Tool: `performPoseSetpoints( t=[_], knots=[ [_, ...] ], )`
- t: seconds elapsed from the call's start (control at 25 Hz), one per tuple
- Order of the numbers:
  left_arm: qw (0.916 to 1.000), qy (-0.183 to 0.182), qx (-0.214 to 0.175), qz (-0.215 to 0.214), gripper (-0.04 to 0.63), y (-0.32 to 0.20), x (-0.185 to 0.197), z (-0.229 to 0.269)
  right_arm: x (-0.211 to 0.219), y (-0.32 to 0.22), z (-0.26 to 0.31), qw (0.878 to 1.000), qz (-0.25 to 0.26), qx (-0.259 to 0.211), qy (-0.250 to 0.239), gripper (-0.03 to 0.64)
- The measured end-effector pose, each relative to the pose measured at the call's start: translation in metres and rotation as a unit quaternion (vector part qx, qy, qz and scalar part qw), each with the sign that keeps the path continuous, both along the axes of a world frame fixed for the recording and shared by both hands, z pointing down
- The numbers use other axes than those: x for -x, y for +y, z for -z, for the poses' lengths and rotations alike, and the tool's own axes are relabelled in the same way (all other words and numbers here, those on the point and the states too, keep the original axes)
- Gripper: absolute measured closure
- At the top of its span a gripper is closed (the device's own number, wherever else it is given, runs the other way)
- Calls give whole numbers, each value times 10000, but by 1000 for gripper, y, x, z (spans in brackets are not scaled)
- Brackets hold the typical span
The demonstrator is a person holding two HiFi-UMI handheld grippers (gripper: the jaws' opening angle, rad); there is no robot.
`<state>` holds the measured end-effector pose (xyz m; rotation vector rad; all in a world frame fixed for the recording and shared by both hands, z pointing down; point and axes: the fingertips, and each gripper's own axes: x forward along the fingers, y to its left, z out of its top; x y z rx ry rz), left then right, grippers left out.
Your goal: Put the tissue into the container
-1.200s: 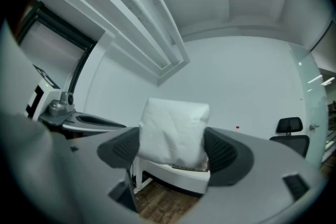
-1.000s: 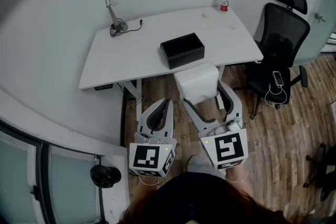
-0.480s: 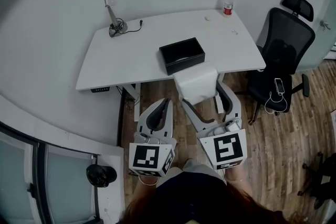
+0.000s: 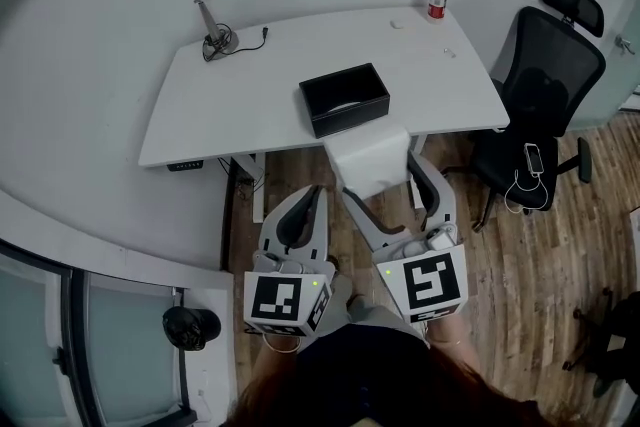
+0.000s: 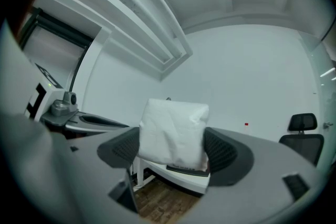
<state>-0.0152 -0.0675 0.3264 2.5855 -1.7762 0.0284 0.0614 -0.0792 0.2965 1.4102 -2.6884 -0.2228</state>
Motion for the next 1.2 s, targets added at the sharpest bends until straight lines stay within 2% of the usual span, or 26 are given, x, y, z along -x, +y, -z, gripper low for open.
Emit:
performPoseSetpoints(
  t=[0.4,1.2],
  knots=[
    [9999,33,-62,-150,561,-37,-1,1,1,-34,-2,9999,-111,8,60,215],
    [9997,174,-47,-177,561,-119,29,0,27,-116,-6,9994,-197,63,291,215]
  ],
)
